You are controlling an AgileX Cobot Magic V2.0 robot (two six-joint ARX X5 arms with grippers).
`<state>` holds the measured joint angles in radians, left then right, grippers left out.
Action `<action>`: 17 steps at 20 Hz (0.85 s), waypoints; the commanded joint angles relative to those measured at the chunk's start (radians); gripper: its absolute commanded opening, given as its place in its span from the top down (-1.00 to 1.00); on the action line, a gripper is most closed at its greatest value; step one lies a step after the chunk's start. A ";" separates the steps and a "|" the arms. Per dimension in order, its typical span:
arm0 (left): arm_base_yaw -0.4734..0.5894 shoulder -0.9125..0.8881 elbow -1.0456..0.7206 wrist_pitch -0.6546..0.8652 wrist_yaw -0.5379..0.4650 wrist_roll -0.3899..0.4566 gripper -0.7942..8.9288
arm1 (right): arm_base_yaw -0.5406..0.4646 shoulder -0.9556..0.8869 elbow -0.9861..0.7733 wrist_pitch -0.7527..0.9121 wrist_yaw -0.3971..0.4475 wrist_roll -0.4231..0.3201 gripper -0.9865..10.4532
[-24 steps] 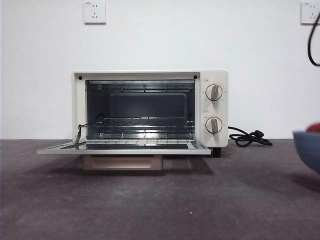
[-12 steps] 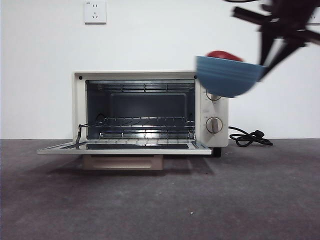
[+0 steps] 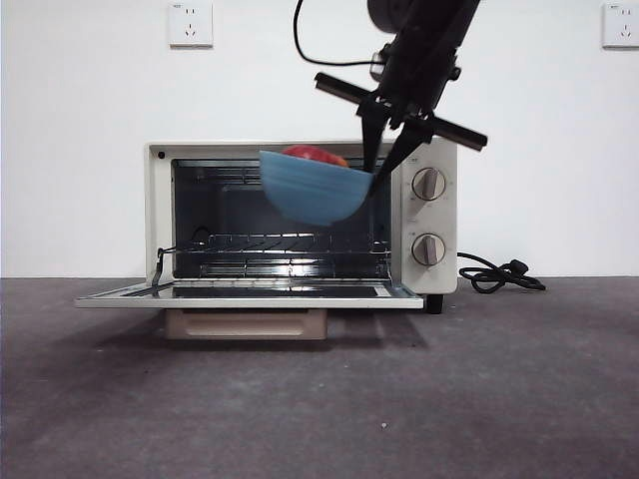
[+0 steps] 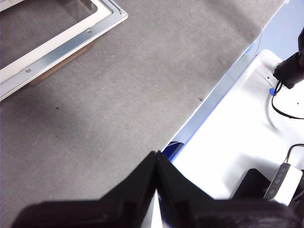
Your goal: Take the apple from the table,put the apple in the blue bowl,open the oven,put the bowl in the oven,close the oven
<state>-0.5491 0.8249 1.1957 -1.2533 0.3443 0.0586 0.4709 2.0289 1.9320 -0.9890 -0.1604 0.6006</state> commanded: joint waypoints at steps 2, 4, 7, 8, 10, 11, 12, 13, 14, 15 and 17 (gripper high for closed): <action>-0.002 -0.023 -0.005 -0.010 -0.008 -0.011 0.85 | 0.002 0.053 0.032 0.027 0.006 0.108 0.85; -0.002 -0.032 -0.005 -0.010 -0.008 -0.011 0.85 | 0.002 0.074 0.033 0.024 0.025 0.135 0.85; -0.002 -0.036 -0.005 -0.011 -0.008 -0.011 0.85 | 0.010 0.082 0.033 0.035 0.119 0.161 0.85; -0.002 -0.036 -0.005 -0.011 -0.008 -0.012 0.85 | 0.013 0.082 0.033 0.053 0.131 0.174 0.85; -0.002 -0.036 -0.005 -0.011 -0.008 -0.015 0.85 | 0.013 0.082 0.034 0.077 0.131 0.207 0.85; -0.002 -0.036 -0.005 -0.011 -0.008 -0.016 0.85 | 0.013 0.082 0.034 0.076 0.143 0.220 0.85; -0.002 -0.036 -0.005 -0.013 -0.008 -0.016 0.85 | 0.014 0.082 0.034 0.076 0.157 0.230 0.85; -0.002 -0.036 -0.005 -0.014 -0.008 -0.016 0.85 | 0.014 0.082 0.034 0.078 0.169 0.246 0.85; -0.002 -0.036 -0.005 -0.014 -0.008 -0.015 0.85 | 0.015 0.082 0.034 0.085 0.171 0.254 0.85; -0.002 -0.036 -0.005 -0.014 -0.008 -0.015 0.85 | 0.015 0.082 0.034 0.086 0.170 0.264 0.85; -0.002 -0.036 -0.005 -0.014 -0.008 -0.015 0.85 | 0.015 0.082 0.034 0.092 0.169 0.274 0.85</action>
<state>-0.5491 0.7921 1.1957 -1.2675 0.3351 0.0509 0.4850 2.1025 1.9594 -0.9337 0.0025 0.8448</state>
